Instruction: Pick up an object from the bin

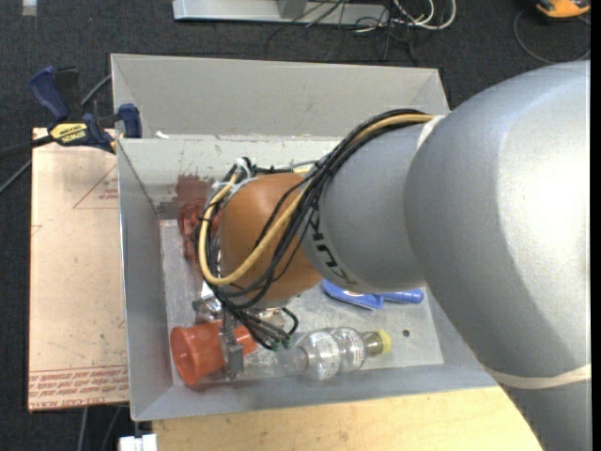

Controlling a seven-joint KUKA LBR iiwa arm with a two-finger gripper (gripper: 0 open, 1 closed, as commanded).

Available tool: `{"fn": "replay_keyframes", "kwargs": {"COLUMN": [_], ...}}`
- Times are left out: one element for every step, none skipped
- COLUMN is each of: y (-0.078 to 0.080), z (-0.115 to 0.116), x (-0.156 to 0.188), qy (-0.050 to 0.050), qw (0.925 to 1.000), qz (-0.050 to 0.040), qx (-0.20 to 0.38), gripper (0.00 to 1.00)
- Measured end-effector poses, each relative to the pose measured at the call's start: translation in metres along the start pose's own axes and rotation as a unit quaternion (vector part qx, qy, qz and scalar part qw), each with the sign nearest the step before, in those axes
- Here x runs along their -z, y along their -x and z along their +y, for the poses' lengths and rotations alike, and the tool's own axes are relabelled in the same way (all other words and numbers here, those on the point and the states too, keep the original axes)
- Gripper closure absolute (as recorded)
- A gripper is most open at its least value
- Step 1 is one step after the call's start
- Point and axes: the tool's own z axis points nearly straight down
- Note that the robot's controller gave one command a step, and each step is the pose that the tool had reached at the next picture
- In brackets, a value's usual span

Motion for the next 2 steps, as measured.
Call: {"fn": "replay_keyframes", "kwargs": {"y": [0.019,0.025], "z": [0.018,0.022], "x": [0.064,0.101], "qy": [0.001,0.001], "qw": [1.0000,1.0000], "qz": [-0.0044,-0.0030], "qx": [0.005,-0.004], "gripper": [1.00,1.00]}}
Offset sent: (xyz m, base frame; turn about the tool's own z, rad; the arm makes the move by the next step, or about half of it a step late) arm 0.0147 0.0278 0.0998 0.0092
